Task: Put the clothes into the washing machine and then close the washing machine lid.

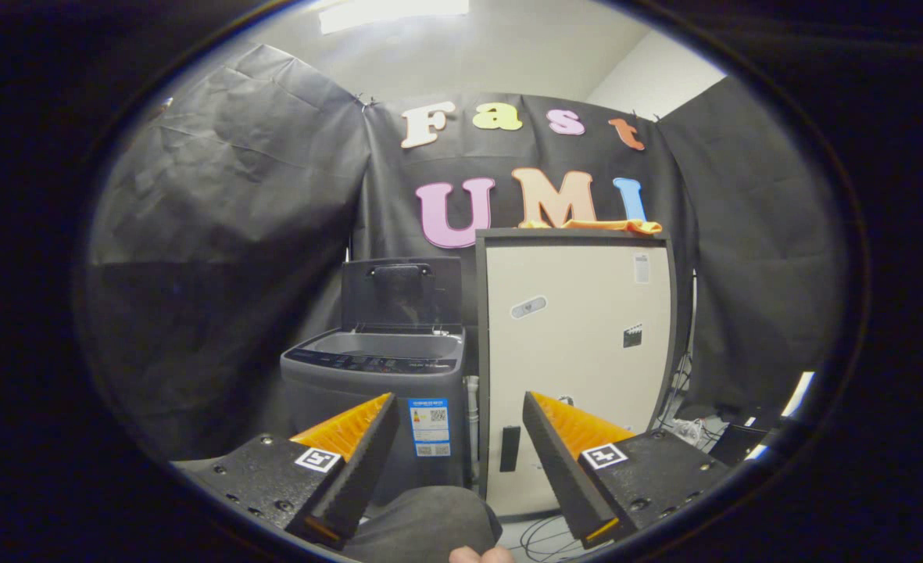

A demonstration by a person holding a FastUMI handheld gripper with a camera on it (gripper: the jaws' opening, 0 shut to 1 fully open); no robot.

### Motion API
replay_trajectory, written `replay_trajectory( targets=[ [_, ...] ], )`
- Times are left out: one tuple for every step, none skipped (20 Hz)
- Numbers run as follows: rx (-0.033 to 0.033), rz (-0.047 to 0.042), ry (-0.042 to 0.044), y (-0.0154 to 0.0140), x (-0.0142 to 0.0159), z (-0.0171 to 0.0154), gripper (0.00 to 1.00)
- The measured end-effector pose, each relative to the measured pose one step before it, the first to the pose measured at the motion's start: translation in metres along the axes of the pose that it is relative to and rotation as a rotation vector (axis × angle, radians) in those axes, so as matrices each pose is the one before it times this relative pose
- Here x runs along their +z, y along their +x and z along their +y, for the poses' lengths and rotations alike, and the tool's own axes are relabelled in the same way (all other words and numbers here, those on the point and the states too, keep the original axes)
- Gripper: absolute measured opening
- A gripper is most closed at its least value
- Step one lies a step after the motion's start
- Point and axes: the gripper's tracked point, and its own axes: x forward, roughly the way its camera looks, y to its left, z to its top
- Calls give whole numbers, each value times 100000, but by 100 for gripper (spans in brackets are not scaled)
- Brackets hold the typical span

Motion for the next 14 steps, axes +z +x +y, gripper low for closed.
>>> replay_trajectory(
  targets=[
    [62, 227, -79, -5, -45, 41, 96],
    [-111, -151, -116, 70, 68, -56, 96],
    [-232, -131, -238, 55, 110, -78, 96],
    [-175, -57, -112, 66, 37, -156, 96],
    [-165, -359, -20, 202, 157, -97, 96],
    [-185, 178, 228, 204, 54, -175, 96],
    [-50, 238, 276, 153, 67, -90, 96],
    [7, -78, 9, 159, 152, -40, 96],
    [273, -137, -334, 188, 145, 9, 96],
    [341, -272, -827, 184, 119, 52, 96],
    [282, -515, -975, 172, 225, 34, 96],
    [566, -127, -631, 290, -37, 131, 96],
    [775, -177, -102, 284, 57, 224, 96],
    [732, -219, 160, 326, 73, 211, 96]
  ],
)
